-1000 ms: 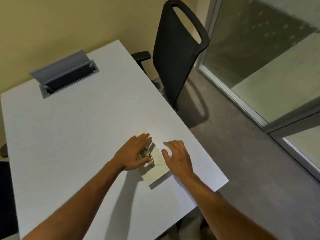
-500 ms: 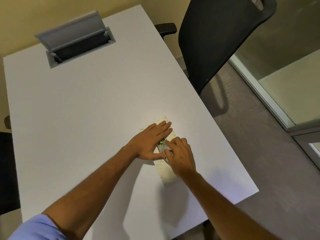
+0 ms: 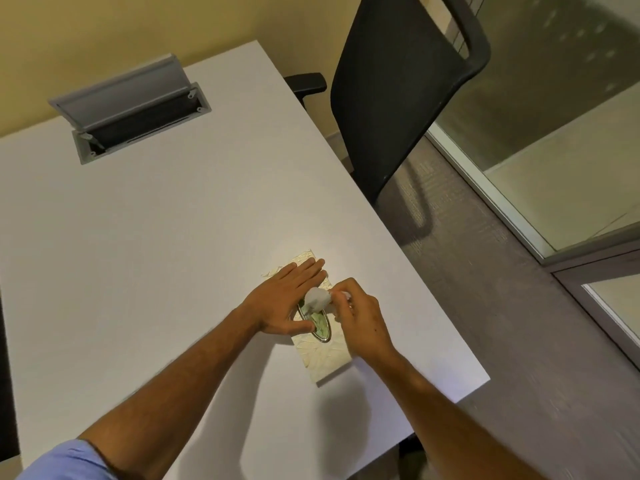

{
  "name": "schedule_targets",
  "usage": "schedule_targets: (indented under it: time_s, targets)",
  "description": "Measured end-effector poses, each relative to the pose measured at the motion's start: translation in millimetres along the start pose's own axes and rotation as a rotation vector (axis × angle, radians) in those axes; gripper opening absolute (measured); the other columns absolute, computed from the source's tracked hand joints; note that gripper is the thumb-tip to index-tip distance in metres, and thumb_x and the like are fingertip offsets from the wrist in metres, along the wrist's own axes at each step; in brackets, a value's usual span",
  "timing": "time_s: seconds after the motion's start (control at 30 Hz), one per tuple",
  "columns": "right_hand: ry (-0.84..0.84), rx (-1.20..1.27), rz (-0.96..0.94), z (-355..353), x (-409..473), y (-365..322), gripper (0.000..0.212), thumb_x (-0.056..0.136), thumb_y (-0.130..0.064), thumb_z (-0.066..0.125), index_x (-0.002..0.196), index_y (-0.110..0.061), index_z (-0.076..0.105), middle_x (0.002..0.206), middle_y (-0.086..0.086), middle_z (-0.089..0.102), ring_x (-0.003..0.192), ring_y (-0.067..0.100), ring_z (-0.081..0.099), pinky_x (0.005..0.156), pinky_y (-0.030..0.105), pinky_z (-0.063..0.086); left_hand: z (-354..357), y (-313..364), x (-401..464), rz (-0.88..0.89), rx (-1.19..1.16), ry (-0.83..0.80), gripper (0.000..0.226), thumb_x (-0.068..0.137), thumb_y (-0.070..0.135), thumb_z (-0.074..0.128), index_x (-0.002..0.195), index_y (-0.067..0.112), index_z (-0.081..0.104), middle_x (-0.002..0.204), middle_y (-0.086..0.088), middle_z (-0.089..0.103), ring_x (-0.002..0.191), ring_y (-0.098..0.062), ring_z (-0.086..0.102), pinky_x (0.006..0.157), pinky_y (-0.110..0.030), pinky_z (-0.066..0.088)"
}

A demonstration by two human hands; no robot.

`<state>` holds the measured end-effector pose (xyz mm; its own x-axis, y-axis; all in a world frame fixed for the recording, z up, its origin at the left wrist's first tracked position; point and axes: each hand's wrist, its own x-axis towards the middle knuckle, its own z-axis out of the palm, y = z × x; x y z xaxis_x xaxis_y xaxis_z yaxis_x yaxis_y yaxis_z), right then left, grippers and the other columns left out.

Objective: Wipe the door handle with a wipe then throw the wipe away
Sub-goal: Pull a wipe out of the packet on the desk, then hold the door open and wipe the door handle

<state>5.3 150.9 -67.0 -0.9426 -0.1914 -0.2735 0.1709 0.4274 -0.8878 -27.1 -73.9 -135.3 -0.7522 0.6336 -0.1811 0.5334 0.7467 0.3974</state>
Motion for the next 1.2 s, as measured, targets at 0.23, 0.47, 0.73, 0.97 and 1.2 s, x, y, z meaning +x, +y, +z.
schedule_targets:
  time_s: [0.23,0.47,0.73,0.97,1.2]
  targets:
    - [0.103,0.579,0.231,-78.8,-10.8,-34.3,0.021,0.098,-0.046,0.05,0.11,-0.03,0.057,0.115,0.009,0.069,0.093,0.025,0.074,0.071,0.039,0.063,-58.8,41.0,44.8,0.052,-0.005,0.026,0.099,0.094,0.075,0.047,0.17,0.023,0.01,0.175,0.009,-0.007,0.161,-0.008,-0.013,0.131,-0.039,-0.001]
    - [0.436,0.663,0.113,-198.2,-26.8,-67.2,0.009,0.099,-0.018,0.053,0.1,-0.025,0.058,0.106,0.016,0.068,0.083,0.033,0.075,0.059,0.044,0.062,-144.6,143.2,133.5,0.322,0.008,0.235,0.07,0.104,0.066,0.04,0.157,0.021,0.048,0.17,0.0,0.032,0.158,-0.024,0.027,0.127,-0.046,0.023]
    - [0.533,0.945,0.123,-366.0,-80.8,-51.3,0.016,0.094,-0.002,0.054,0.095,-0.003,0.071,0.09,0.02,0.072,0.076,0.027,0.073,0.055,0.033,0.057,-200.6,318.5,269.5,0.804,0.221,0.449,0.016,0.093,0.02,0.074,0.09,0.005,0.075,0.136,-0.024,0.065,0.138,-0.041,0.056,0.111,-0.056,0.046]
    - [0.691,0.527,-0.06,-513.5,-157.0,-14.4,0.032,0.089,-0.007,0.07,0.12,-0.001,0.067,0.111,0.001,0.062,0.084,0.013,0.063,0.057,0.03,0.052,-208.5,483.2,381.0,0.957,0.001,0.541,0.02,0.093,0.017,0.073,0.083,-0.001,0.073,0.114,-0.021,0.071,0.122,-0.039,0.066,0.096,-0.047,0.056]
    - [1.016,0.482,-0.091,-646.8,-235.3,22.3,0.018,0.092,-0.015,0.061,0.087,-0.012,0.078,0.068,0.006,0.067,0.065,0.011,0.053,0.06,0.03,0.045,-218.0,645.2,480.0,1.087,0.024,0.442,0.026,0.095,0.032,0.075,0.099,0.006,0.076,0.108,-0.009,0.072,0.118,-0.029,0.067,0.096,-0.044,0.055]
